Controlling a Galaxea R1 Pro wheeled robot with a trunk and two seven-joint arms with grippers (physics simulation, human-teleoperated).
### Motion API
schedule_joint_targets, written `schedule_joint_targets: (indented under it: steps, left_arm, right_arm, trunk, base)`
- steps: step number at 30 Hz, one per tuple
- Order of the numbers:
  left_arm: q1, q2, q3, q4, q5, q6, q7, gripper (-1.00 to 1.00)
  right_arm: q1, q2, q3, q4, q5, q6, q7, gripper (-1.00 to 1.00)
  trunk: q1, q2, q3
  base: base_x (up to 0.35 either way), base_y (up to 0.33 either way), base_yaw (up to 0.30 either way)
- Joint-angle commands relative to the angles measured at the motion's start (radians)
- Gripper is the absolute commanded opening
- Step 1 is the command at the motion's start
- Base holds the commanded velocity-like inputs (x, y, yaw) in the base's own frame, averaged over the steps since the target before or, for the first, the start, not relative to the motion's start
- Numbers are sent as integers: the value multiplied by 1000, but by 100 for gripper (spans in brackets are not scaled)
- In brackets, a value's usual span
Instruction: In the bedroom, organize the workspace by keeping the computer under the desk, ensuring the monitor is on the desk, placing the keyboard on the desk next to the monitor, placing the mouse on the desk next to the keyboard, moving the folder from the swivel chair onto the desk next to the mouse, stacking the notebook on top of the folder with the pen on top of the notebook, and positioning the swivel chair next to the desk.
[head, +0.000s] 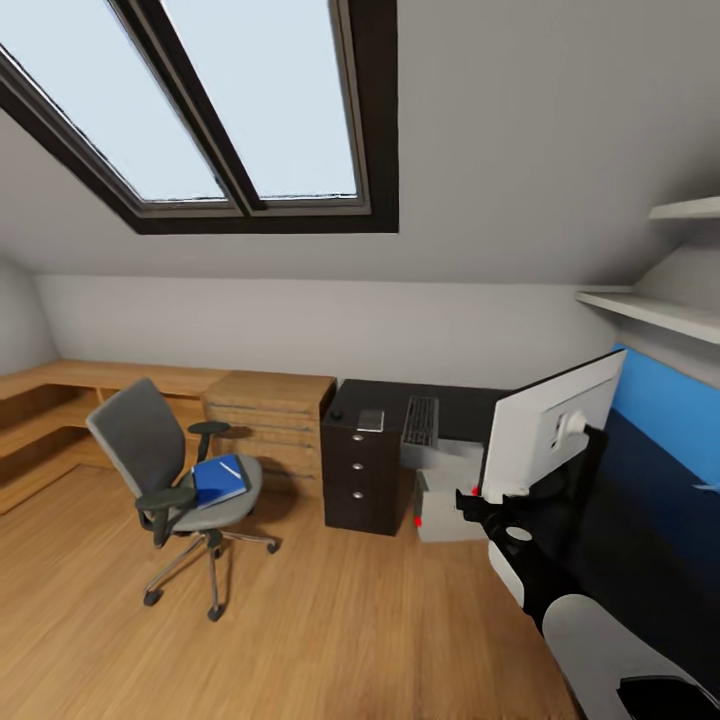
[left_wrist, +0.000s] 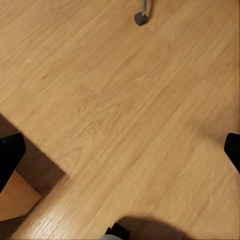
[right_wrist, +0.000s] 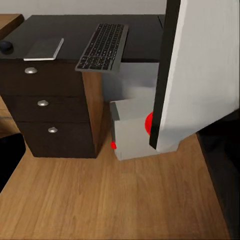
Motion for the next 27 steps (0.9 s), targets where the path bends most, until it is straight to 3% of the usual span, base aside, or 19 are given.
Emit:
schedule_joint_targets:
  steps: [1,8,22,27]
  left_arm:
    - [0,1,-9,-1,2,-2,9,100]
    - [0,1,-9,-1,2,-2,9,100]
    - [0,1,-7,-1,3,-2,10,100]
    - [0,7,-7,0,2,-1,6,100]
  right_arm:
    - [-1,0,6,1,-10,-4,-4,100]
    - [-1,1,7,3,-11,-4,-5,100]
    - [-1,4,6,1,-9,-4,-7,100]
    - [-1,2,4,1,-9,-4,-7,100]
  trunk:
    - [0,-1,0]
    - [0,-1,0]
    - [0,-1,0]
    - [0,-1,2]
  base:
    - [0,0,-261]
    - [0,0,-243]
    - [0,0,-28]
    - [0,0,-225]
